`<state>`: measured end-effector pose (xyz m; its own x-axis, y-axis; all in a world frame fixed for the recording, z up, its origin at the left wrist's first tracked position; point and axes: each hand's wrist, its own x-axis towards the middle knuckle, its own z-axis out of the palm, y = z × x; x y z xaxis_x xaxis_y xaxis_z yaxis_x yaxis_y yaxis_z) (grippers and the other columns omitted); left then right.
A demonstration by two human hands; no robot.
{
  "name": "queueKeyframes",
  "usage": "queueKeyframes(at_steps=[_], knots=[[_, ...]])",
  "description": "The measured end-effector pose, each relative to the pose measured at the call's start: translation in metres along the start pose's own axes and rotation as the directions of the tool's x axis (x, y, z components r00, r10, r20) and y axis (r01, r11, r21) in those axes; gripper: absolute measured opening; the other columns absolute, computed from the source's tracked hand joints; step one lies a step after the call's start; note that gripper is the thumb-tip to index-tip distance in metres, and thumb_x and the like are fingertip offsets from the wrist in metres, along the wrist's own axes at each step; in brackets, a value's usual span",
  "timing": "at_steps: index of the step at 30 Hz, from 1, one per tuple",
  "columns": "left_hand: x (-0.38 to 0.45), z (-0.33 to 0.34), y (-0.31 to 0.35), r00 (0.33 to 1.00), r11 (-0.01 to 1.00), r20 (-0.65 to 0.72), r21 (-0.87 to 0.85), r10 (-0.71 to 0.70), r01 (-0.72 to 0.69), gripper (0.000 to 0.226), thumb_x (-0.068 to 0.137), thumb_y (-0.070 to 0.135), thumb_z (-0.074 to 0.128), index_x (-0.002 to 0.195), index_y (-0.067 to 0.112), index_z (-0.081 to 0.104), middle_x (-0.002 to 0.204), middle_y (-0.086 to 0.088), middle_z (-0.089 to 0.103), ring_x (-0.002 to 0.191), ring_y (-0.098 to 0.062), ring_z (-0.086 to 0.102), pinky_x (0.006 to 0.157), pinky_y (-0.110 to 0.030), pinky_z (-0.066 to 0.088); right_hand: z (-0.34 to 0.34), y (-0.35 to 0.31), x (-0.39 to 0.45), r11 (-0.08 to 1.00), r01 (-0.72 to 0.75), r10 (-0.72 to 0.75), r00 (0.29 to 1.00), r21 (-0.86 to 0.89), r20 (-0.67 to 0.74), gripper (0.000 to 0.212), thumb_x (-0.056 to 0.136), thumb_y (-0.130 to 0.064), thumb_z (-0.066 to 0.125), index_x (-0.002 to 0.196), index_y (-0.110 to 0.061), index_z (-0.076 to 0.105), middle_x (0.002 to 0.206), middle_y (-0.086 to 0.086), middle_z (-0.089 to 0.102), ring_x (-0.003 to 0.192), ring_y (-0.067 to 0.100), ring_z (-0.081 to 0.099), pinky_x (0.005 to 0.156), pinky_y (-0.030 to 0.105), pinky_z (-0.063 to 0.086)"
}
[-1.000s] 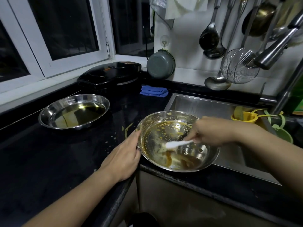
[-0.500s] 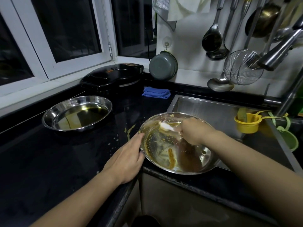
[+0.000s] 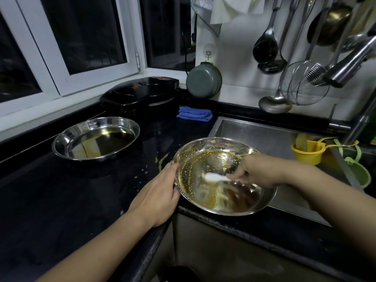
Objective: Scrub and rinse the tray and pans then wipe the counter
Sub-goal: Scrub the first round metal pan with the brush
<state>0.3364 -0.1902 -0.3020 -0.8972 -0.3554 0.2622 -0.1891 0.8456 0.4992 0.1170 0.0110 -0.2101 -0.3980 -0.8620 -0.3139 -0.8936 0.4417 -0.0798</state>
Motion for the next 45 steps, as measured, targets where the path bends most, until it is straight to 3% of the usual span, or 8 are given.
queueKeyframes(at_steps=[6,11,15,19,24,31,37,45], knots=[[0.001,-0.001,0.0,1.0,1.0,-0.007,0.0,0.004,-0.004,0.055,0.105,0.037,0.039,0.156,0.042,0.019,0.16,0.017,0.033,0.147,-0.002,0.033,0.119,-0.036,0.036,0.0,-0.012,0.022,0.976,-0.203,0.18,0.955,-0.076,-0.234,0.029,0.099,-0.012,0.046,0.074,-0.021,0.058,0.079,0.002,0.061,0.062,0.016,0.051,0.068,0.04,0.054],[-0.003,-0.003,0.004,0.999,0.998,-0.025,0.053,-0.025,0.026,0.057,0.106,0.034,0.039,0.158,0.038,0.016,0.167,0.011,0.025,0.154,-0.002,0.018,0.125,-0.031,0.024,0.002,-0.037,0.002,0.994,0.106,-0.106,0.994,-0.009,-0.033,0.029,0.105,-0.031,0.05,0.093,-0.042,0.074,0.066,-0.008,0.052,0.061,0.011,0.048,0.068,0.034,0.047],[-0.001,-0.001,0.003,0.999,0.997,-0.021,0.062,-0.047,0.048,0.058,0.106,0.038,0.037,0.159,0.037,0.015,0.168,0.01,0.022,0.154,0.001,0.008,0.126,-0.026,0.016,-0.008,-0.046,-0.023,0.99,0.143,-0.142,0.985,0.001,0.099,0.055,0.104,-0.034,0.054,0.063,-0.069,0.06,0.063,-0.015,0.05,0.062,0.005,0.045,0.081,0.033,0.051],[-0.003,-0.002,0.005,0.998,0.996,-0.013,0.069,-0.061,0.061,0.056,0.101,0.055,0.031,0.154,0.04,0.022,0.163,0.01,0.032,0.152,-0.006,0.025,0.121,-0.037,0.034,-0.01,-0.031,-0.021,0.997,0.067,-0.062,0.992,-0.041,0.113,0.032,0.1,-0.016,0.057,0.114,-0.039,0.074,0.069,-0.029,0.051,0.074,0.003,0.053,0.081,0.025,0.048],[-0.004,-0.004,0.007,0.996,0.988,-0.064,0.132,-0.069,0.077,0.046,0.101,0.056,0.039,0.143,0.039,0.039,0.164,0.005,0.017,0.149,-0.017,0.027,0.114,-0.04,0.041,-0.009,-0.021,-0.015,0.999,-0.018,0.014,0.993,0.038,0.114,0.029,0.098,-0.015,0.061,0.111,-0.036,0.076,0.071,-0.032,0.055,0.082,-0.002,0.057,0.085,0.023,0.05],[-0.007,-0.004,0.003,0.943,0.925,-0.109,0.256,0.315,-0.28,0.019,0.092,0.035,0.056,0.097,0.021,0.067,0.118,0.002,0.055,0.12,-0.022,0.051,0.114,-0.052,0.034,-0.023,-0.009,-0.012,0.98,-0.171,0.173,0.985,-0.106,0.007,0.018,0.101,-0.026,0.061,0.113,-0.027,0.074,0.091,-0.016,0.061,0.079,0.008,0.057,0.071,0.024,0.047],[-0.007,-0.005,0.001,0.834,0.838,-0.096,0.117,0.544,-0.533,0.023,0.1,0.025,0.06,0.119,0.021,0.073,0.105,0.013,0.067,0.1,-0.008,0.063,0.106,-0.039,0.043,-0.022,-0.006,-0.013,0.88,-0.396,0.337,0.91,-0.263,-0.241,0.026,0.099,-0.023,0.05,0.118,-0.012,0.063,0.119,0.012,0.064,0.111,0.036,0.063,0.085,0.04,0.05],[-0.002,-0.005,0.009,0.766,0.745,0.024,0.216,0.643,-0.631,0.026,0.107,0.031,0.056,0.129,0.028,0.07,0.085,0.014,0.069,0.076,-0.008,0.063,0.075,-0.028,0.051,-0.014,-0.027,-0.013,0.952,-0.277,0.264,0.958,-0.131,-0.11,0.015,0.095,-0.017,0.056,0.104,-0.014,0.067,0.111,0.008,0.066,0.088,0.025,0.063,0.076,0.036,0.053]])
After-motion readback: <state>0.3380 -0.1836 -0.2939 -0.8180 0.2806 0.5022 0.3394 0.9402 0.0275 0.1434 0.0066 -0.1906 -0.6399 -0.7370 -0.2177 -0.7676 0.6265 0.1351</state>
